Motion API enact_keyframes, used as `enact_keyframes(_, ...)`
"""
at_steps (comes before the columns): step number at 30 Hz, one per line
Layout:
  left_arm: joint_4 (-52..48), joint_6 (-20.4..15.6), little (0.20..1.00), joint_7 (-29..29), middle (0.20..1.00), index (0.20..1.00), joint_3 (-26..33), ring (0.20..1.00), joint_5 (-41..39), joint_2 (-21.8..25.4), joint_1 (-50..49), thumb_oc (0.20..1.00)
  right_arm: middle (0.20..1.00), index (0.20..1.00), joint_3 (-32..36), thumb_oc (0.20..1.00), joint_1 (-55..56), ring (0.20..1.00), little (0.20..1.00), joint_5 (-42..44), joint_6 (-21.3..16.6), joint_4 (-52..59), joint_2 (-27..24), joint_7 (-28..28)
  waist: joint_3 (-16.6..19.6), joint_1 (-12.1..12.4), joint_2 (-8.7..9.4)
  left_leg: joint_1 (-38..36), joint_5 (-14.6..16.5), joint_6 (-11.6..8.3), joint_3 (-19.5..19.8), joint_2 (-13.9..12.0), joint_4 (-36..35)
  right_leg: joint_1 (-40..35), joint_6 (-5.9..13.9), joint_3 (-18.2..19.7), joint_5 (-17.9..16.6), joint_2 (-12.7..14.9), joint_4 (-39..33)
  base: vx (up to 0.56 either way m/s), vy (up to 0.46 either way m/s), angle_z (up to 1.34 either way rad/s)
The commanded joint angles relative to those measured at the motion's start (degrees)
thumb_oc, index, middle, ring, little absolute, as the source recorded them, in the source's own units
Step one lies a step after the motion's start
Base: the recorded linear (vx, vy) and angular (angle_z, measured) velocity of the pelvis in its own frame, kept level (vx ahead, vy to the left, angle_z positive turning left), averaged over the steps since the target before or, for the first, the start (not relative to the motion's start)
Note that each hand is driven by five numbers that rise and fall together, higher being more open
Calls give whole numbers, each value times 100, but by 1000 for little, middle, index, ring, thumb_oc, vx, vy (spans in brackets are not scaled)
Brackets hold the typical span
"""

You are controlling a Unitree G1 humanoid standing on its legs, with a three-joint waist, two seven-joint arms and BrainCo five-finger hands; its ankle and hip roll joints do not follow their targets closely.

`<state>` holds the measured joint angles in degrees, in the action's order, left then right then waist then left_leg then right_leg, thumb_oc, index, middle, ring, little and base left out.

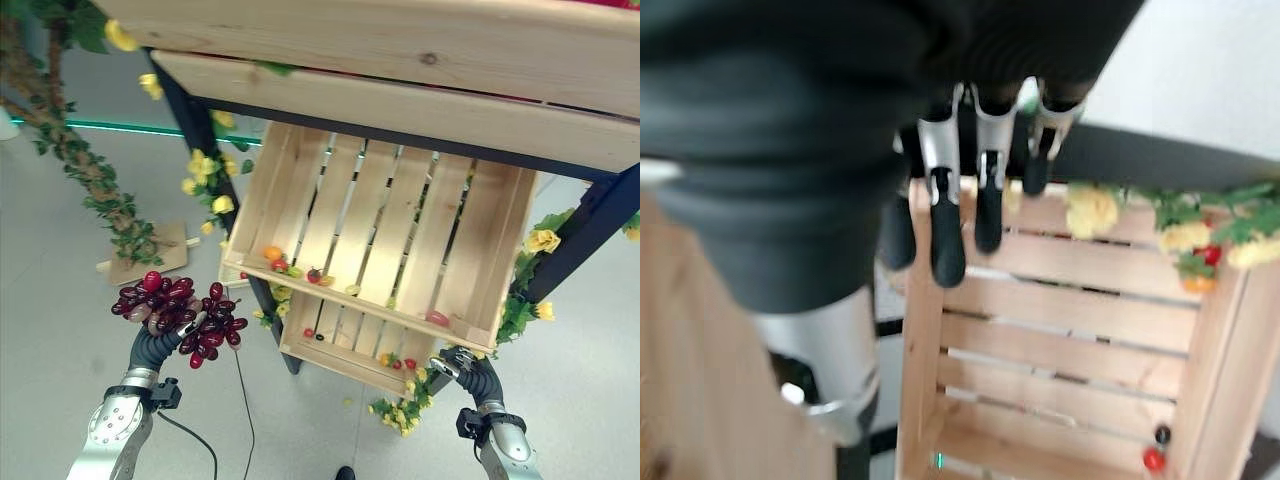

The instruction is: Pick up the fruits from the basket on one side to the basket on the other side

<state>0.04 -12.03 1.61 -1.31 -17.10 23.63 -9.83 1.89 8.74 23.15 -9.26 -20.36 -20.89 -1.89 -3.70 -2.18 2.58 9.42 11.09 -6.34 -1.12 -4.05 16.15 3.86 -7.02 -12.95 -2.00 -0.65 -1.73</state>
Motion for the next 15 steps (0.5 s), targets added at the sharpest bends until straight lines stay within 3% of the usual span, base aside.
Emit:
enact_keyframes(1, -881, -567, 200, -57, 200, 200, -79, 200, -228, 211, 479, 200, 1000, 1000, 15, 1000, -565, 1000, 1000, -172, -324, -145, -371, 244, -61, 163, -52, -100, -1337, -107, 301, -375, -1115, -312, 1259, -173, 174, 533, -206, 155, 76, -60)
enact_keyframes(4, -987, -546, 200, -219, 200, 200, -238, 200, -339, 221, 511, 200, 1000, 1000, -160, 1000, -682, 1000, 1000, -258, -298, -249, -344, 225, -18, 159, -119, -293, -1227, -87, 394, -369, -1245, -327, 1246, -22, 188, 455, -187, 97, 75, -69)
enact_keyframes(7, -1047, -541, 200, -323, 200, 200, -405, 200, -365, 256, 539, 200, 1000, 1000, -209, 1000, -717, 1000, 1000, -264, -245, -359, -284, 216, 98, 93, -97, -478, -1109, -38, 371, -288, -1320, -395, 1282, 52, 154, 545, -202, 120, 162, -34)
enact_keyframes(13, -1000, -516, 200, -337, 200, 200, -505, 200, -236, 456, 573, 200, 1000, 1000, -223, 1000, -689, 1000, 1000, -396, -188, -293, -198, 187, 133, 30, 39, -641, -765, 208, 28, -5, -1177, -343, 1497, 311, -8, 873, -115, 53, 187, -25)
enact_keyframes(15, -931, -511, 200, -274, 200, 200, -472, 200, -141, 484, 543, 200, 1000, 1000, -156, 1000, -648, 1000, 1000, -460, -186, -216, -128, 183, 97, -39, 47, -630, -601, 367, -112, 194, -1062, -159, 1661, 503, -139, 1065, -45, -36, 285, -30)
